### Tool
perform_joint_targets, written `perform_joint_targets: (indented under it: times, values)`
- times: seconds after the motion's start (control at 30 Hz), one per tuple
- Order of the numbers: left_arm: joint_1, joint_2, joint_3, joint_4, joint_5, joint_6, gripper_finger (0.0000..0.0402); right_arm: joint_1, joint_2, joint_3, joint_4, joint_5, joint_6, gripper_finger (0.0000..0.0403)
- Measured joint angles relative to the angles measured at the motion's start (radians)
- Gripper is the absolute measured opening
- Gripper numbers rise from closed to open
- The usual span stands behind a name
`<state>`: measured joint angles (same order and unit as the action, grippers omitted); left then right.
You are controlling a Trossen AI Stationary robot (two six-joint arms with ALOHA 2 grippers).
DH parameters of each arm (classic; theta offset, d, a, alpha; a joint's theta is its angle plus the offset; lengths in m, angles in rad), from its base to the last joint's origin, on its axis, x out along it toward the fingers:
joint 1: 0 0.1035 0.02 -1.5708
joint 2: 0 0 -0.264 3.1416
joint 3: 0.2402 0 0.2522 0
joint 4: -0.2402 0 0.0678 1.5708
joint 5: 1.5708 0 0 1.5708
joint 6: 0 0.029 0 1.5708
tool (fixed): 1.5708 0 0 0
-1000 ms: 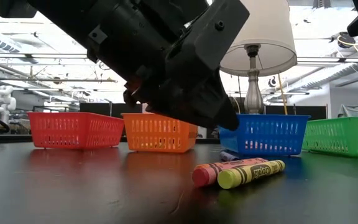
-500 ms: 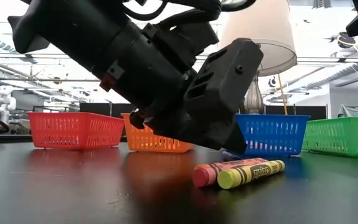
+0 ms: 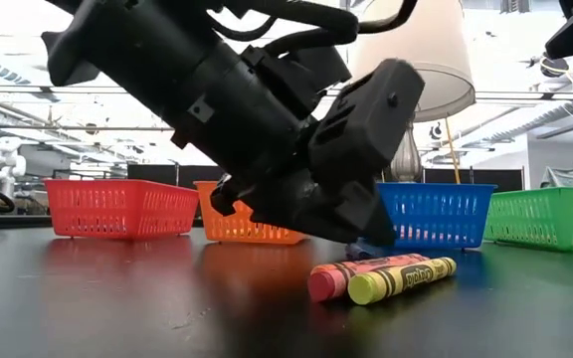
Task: Sort crayons
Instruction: Put the blue crayon into the red bin
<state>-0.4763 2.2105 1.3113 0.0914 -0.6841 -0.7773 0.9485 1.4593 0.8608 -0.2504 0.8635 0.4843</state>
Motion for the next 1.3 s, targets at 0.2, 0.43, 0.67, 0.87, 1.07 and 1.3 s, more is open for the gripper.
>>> perform_joint_targets:
  times: [0.2,0.43,0.67,0.87,1.07,1.3]
  values:
    - [-0.012,-0.026,0.0,-0.133,0.032,-0.004,0.0185,0.0,0.0,0.0,0.0,0.0,0.0,0.0105]
    - [-0.054,-0.126,-0.002,-0.28,0.063,-0.004,0.0185,0.0,0.0,0.0,0.001,0.0,0.0,0.0105]
    - [-0.104,-0.204,-0.002,-0.391,0.063,-0.004,0.0185,0.0,0.0,0.0,0.007,0.0,-0.004,0.0105]
    - [-0.135,-0.246,-0.002,-0.398,0.043,-0.044,0.0185,0.0,0.0,0.0,0.007,0.0,-0.008,0.0105]
    - [-0.151,-0.242,-0.002,-0.446,0.04,-0.074,0.0185,0.0,0.0,0.0,0.007,0.0,-0.003,0.0105]
    - [-0.15,-0.227,-0.001,-0.452,0.032,0.246,0.0185,0.0,0.0,0.0,0.007,0.0,-0.008,0.0105]
